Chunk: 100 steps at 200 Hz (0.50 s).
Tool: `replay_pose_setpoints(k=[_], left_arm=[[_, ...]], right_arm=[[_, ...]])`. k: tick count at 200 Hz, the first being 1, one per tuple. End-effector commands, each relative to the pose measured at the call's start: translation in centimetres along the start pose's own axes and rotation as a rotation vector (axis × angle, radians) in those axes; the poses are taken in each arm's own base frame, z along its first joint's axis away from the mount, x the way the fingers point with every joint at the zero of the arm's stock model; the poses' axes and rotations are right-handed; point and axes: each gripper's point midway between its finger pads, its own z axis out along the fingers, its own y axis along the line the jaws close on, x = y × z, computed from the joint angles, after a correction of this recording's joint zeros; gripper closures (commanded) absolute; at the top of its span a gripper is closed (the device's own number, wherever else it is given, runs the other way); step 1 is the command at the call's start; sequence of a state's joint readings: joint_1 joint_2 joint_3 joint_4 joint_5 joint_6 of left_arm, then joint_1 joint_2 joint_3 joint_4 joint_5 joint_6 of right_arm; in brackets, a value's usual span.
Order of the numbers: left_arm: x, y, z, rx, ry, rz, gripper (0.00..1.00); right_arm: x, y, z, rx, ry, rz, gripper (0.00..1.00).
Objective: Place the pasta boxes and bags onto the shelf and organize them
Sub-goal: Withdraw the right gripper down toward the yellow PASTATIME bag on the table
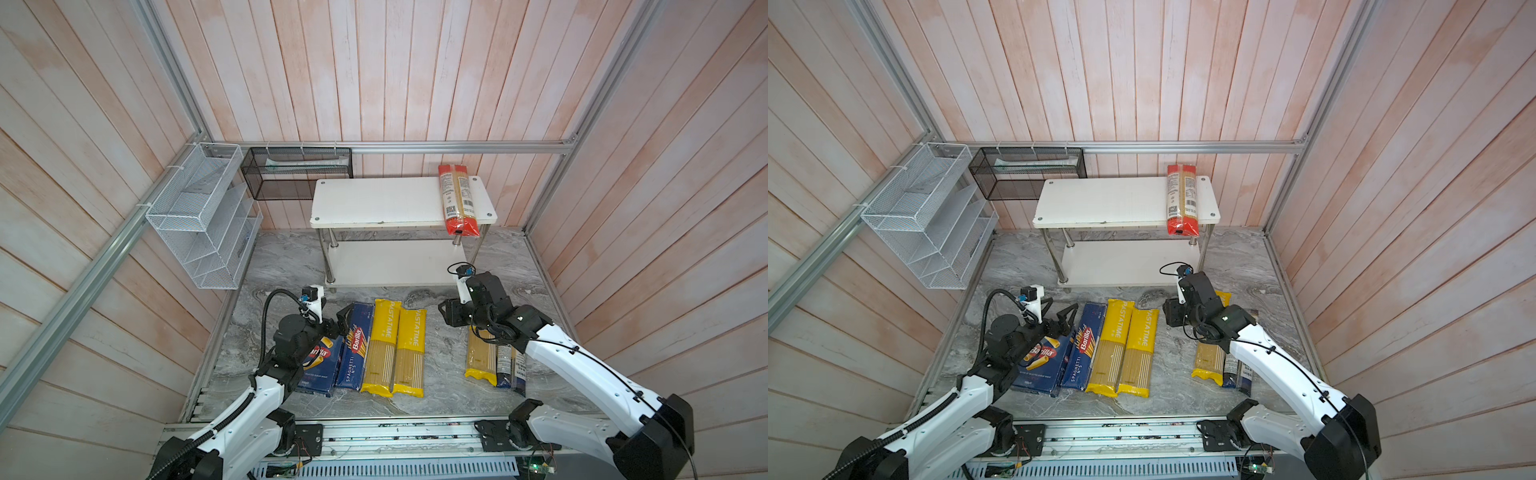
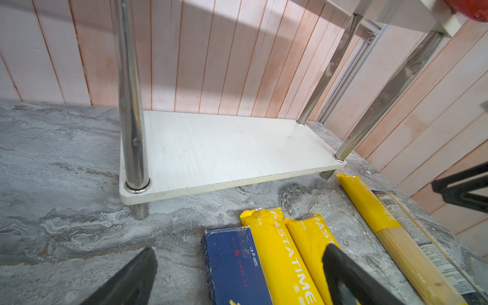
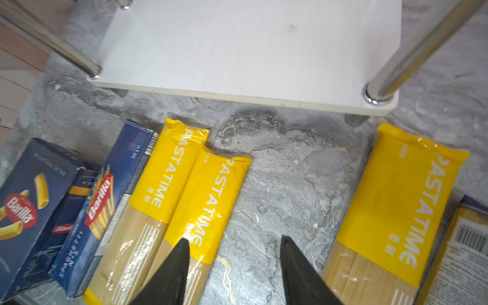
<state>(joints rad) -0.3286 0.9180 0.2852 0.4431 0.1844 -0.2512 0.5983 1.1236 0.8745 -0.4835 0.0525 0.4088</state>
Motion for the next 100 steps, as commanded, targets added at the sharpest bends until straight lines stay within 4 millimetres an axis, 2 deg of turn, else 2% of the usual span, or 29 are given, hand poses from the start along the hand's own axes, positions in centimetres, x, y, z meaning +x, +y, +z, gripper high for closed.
replay_pose_setpoints(k=[1,21,40,68,75,100], left_arm=[[-0.6,-1.1,-0.1,0.051,-0.023,0.011,0.00],[-0.7,-1.5,-0.3,0.068,-0.025,0.006,0.00],[-0.6,-2.2,0.0,0.110,-0.009,0.012,0.00],[0.0,-3.3,0.8,0.158,0.038,0.031,0.00],[0.1,-3.5,0.9,0.163,0.047,0.036,0.00],[0.2,-4.2,1.0,0.183,0.054,0.051,0.00]], right_arm=[[0.5,-1.8,0.7,0.068,-0.051,0.080,0.44],[1.5,-3.6,0.9,0.143,-0.066,0.163,0.43],[1.6,-4.3,0.5,0.163,-0.098,0.225,0.43],[0.2,-5.6,-0.4,0.236,-0.179,0.274,0.40],[-0.5,-6.1,-0.8,0.264,-0.200,0.280,0.37],[-2.0,-7.9,-2.5,0.361,-0.262,0.327,0.36]])
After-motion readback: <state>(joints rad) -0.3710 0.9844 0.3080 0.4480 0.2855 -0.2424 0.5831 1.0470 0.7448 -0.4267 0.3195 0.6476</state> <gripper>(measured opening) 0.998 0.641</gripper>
